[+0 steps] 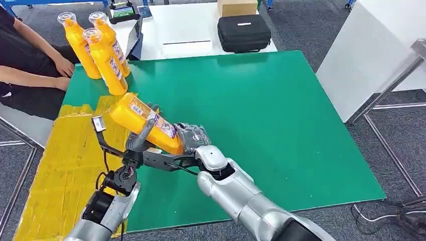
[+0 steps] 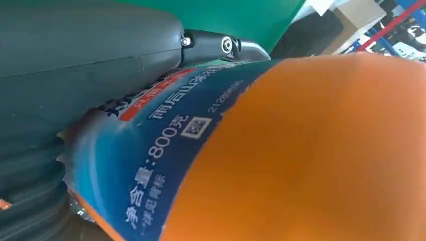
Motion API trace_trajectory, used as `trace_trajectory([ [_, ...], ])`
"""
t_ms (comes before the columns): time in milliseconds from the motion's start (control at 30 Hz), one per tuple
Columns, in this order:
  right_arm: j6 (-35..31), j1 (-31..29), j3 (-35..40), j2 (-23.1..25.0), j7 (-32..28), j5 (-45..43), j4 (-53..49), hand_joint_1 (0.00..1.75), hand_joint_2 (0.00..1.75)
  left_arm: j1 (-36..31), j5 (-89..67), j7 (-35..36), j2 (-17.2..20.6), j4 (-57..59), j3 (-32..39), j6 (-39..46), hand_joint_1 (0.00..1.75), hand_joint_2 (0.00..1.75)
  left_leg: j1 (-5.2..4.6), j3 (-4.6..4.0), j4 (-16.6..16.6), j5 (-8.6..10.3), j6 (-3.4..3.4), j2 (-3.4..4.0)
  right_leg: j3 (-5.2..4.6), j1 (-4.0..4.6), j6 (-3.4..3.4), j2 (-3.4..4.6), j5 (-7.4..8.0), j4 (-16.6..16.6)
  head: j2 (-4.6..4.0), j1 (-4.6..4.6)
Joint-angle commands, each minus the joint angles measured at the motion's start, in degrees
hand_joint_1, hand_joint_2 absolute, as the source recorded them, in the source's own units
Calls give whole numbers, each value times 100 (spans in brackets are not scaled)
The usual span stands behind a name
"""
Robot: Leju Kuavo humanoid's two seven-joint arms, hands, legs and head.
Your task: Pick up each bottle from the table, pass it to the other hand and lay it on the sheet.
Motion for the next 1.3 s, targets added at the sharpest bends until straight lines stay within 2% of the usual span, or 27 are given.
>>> trace_trajectory([
  [33, 480, 333, 1614, 57, 22, -217, -143, 175, 175, -696, -31, 0, -72, 531, -100, 8, 0, 175, 3, 33, 4, -16, -10, -1, 40, 6, -1, -21, -22, 2, 0, -2],
  [100, 512, 355, 1899, 57, 116, -351, -160, 175, 175, -696, -48, -32, -68, 523, -54, 27, 0, 175, 4, 28, 2, -14, -9, 0, 35, 8, -2, -18, -17, -1, 0, -2],
  [133, 554, 370, 2028, 57, 115, -426, -176, 175, 175, -702, -59, -47, -61, 516, -22, 43, 0, 175, 2, 64, 9, -33, -17, 6, 72, 9, -3, -27, -40, 7, 0, -2],
  [167, 577, 361, 2086, 57, 116, -492, -178, 175, 175, -706, -65, -56, -62, 509, 3, 55, 0, 175, 6, 24, 0, -11, -9, -2, 31, 9, -2, -18, -15, -3, 0, 0],
  [200, 600, 331, 2193, 57, 155, -610, -178, 175, 175, -711, -81, -79, -77, 489, 51, 75, 0, 175, 6, 34, 2, -17, -11, -1, 41, 10, -3, -22, -21, -1, 0, -2],
  [233, 600, 331, 2193, 57, 155, -610, -178, 175, 175, -711, -81, -79, -77, 489, 51, 75, 0, 175, 6, 23, 1, -11, -9, 0, 28, 8, -2, -17, -14, -3, 0, 0],
  [300, 608, 280, 2237, 57, 175, -693, -161, 175, 175, -711, -94, -75, -84, 462, 74, 88, 0, 175, 5, 53, 10, -29, -15, 0, 62, 10, -3, -30, -37, 8, 0, -2],
  [333, 608, 280, 2237, 57, 175, -693, -161, 175, 175, -711, -94, -75, -84, 462, 74, 88, 0, 175, 6, 10, 1, -5, -7, 2, 14, 8, -1, -14, -9, -1, 0, -2],
  [500, 588, 245, 2275, 57, 175, -768, -141, 175, 175, -703, -119, -83, -96, 461, 86, 107, 0, 175, 8, 19, 2, -8, -8, 2, 24, 10, -2, -22, -15, -1, 0, 0],
  [533, 536, 187, 2353, 57, 209, -901, -118, 175, 175, -692, -182, -133, -99, 423, 125, 134, 70, 175, 6, 13, 1, -5, -7, 2, 16, 8, -2, -19, -11, -1, 0, 0],
  [567, 532, 155, 2351, 57, 231, -943, -102, 175, 175, -679, -200, -148, -92, 392, 144, 138, 161, 175, 6, 28, 6, -14, -10, 0, 34, 9, -2, -28, -23, 5, 0, -2],
  [600, 517, 114, 2363, 57, 251, -999, -82, 175, 175, -660, -231, -170, -89, 352, 172, 153, 175, 175, 7, 18, 3, -8, -9, 2, 23, 9, -2, -22, -15, 2, 0, 0],
  [767, 507, -11, 2306, 57, 261, -1098, 16, 175, 175, -617, -279, -211, -74, 276, 235, 154, 175, 175, 6, 8, 1, -3, -7, 7, 9, 8, -2, -12, -6, 0, 0, 0],
  [800, 495, -13, 2295, 57, 260, -1101, 34, 175, 175, -613, -283, -221, -74, 274, 238, 146, 175, 175, 6, 41, 11, -22, -14, 3, 48, 10, -3, -31, -31, 10, 0, 0],
  [900, 465, -11, 2234, 57, 271, -1087, 85, 175, 175, -615, -303, -260, -83, 287, 252, 130, 175, 175, 5, 10, -1, -2, -7, 6, 10, 6, -2, -13, -7, -1, 0, -2],
  [1000, 433, -25, 2166, 57, 264, -1060, 143, 175, 175, -619, -308, -275, -89, 301, 254, 116, 175, 175, 5, 14, 2, -5, -8, 5, 16, 7, -2, -18, -11, 1, 0, 0],
  [1033, 432, -26, 2138, 57, 257, -1046, 157, 175, 175, -616, -306, -285, -89, 305, 259, 106, 175, 175, 4, 45, 11, -23, -14, 3, 51, 9, -2, -33, -33, 10, 0, 0],
  [1067, 433, -26, 2126, 57, 254, -1041, 172, 175, 175, -608, -306, -291, -87, 300, 262, 99, 175, 175, 6, 11, 1, -4, -7, 5, 14, 8, -1, -16, -8, 0, 0, 0],
  [1267, 368, -25, 2043, 57, 240, -1014, 300, 175, 175, -543, -311, -305, -91, 243, 266, 77, 175, 175, 5, 9, 0, -2, -7, 6, 10, 6, -1, -15, -7, 0, 0, 0],
  [1300, 353, -30, 2022, 57, 235, -1009, 330, 175, 175, -532, -312, -306, -91, 232, 266, 75, 175, 175, 5, 43, 9, -20, -13, 0, 50, 9, -2, -35, -31, 8, 0, 0],
])
